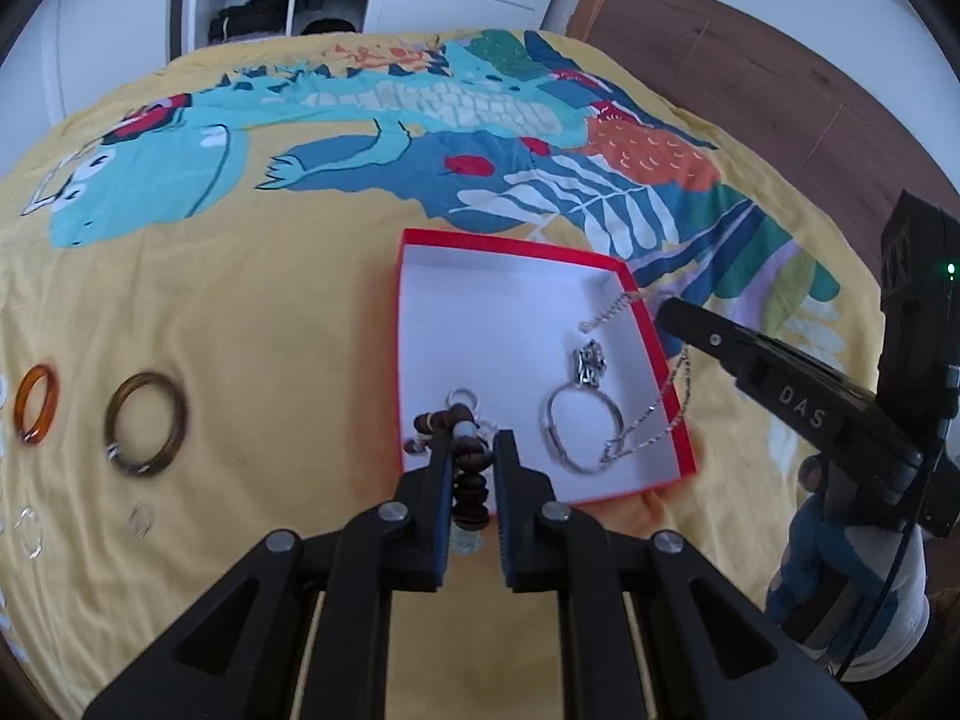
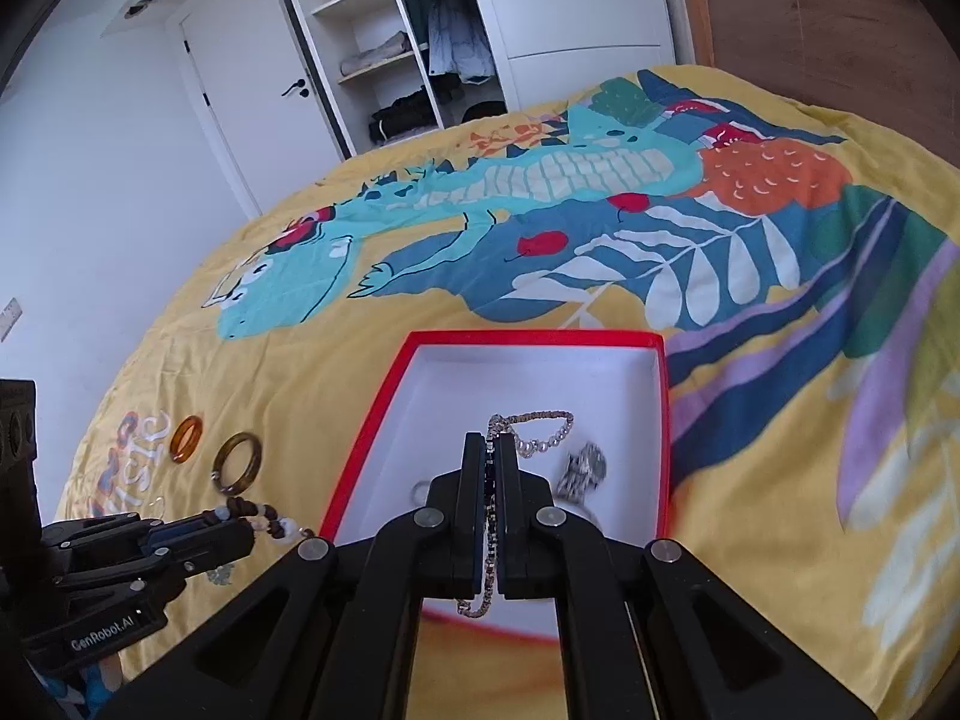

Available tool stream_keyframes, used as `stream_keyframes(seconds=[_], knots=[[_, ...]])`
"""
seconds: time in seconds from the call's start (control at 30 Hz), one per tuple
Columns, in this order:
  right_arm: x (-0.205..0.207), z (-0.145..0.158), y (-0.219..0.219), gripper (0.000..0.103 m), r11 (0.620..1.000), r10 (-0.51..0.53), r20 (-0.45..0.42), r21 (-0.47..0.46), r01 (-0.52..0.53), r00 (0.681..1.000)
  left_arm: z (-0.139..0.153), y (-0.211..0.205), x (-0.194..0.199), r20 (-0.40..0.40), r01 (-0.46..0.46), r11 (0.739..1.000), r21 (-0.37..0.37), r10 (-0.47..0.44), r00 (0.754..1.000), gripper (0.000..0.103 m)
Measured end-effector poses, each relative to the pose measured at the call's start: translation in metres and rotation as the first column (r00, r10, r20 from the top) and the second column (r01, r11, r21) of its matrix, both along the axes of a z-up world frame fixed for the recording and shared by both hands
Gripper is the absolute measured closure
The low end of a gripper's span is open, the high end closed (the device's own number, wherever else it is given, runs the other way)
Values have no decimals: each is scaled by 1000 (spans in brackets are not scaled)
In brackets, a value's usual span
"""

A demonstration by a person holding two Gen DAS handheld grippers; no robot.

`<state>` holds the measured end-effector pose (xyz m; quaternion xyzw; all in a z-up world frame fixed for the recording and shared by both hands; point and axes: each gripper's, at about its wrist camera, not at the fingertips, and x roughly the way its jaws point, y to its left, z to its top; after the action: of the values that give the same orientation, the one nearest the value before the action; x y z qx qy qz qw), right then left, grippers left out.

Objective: Organize jewelry
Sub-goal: 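Carry the bracelet and necklace in both tools over the red box, then lower both pieces into the red box and open both tools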

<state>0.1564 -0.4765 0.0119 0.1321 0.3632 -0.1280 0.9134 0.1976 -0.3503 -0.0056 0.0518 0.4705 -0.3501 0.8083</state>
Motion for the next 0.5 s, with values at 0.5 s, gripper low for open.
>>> stream_keyframes(seconds=[0.5], knots=[[71, -56, -57, 99, 998, -70, -74, 4, 70, 995, -67, -62, 54, -32, 10, 993, 116, -6, 999, 91]])
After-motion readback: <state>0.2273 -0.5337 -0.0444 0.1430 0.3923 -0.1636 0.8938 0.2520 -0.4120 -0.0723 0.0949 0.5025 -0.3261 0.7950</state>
